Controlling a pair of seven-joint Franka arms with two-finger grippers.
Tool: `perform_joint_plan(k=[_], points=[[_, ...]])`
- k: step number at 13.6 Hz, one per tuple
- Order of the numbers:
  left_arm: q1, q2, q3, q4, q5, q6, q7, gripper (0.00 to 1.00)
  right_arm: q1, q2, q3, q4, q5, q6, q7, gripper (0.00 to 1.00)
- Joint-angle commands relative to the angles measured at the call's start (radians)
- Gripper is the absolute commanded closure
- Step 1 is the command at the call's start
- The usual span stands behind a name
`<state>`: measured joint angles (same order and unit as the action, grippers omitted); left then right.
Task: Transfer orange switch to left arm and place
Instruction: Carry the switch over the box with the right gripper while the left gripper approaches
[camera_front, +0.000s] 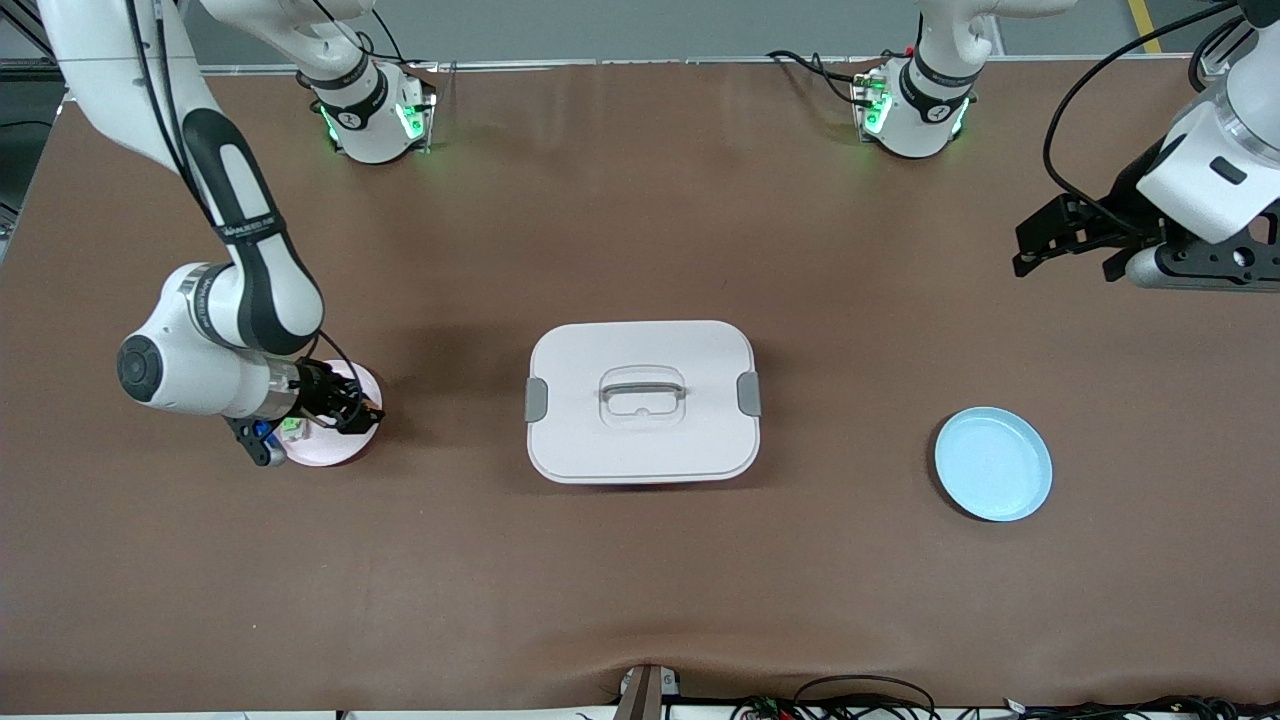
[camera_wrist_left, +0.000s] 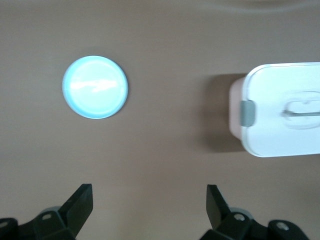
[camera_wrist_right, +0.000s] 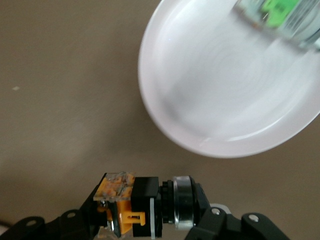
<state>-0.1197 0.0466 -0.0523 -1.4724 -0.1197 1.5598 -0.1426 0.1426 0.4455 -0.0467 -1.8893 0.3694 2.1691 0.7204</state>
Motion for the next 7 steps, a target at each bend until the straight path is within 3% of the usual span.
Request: perform_joint_plan(k=[1, 3, 7], points=[[0.000, 0.004, -0.015, 0.017, -0.040, 0.012, 0.012, 0.00, 0.109, -0.005, -0.005, 0.073, 0.037, -0.020, 0.187, 1.00], [0.005, 0.004, -0.058, 0.017, -0.066, 0.049, 0.011, 0.00, 0.166, -0.004, -0.005, 0.128, 0.057, -0.020, 0.301, 1.00], [0.005, -0.001, -0.064, 0.015, -0.172, 0.088, 0.009, 0.00, 0.271, 0.054, -0.007, 0.268, 0.094, -0.020, 0.500, 1.00]])
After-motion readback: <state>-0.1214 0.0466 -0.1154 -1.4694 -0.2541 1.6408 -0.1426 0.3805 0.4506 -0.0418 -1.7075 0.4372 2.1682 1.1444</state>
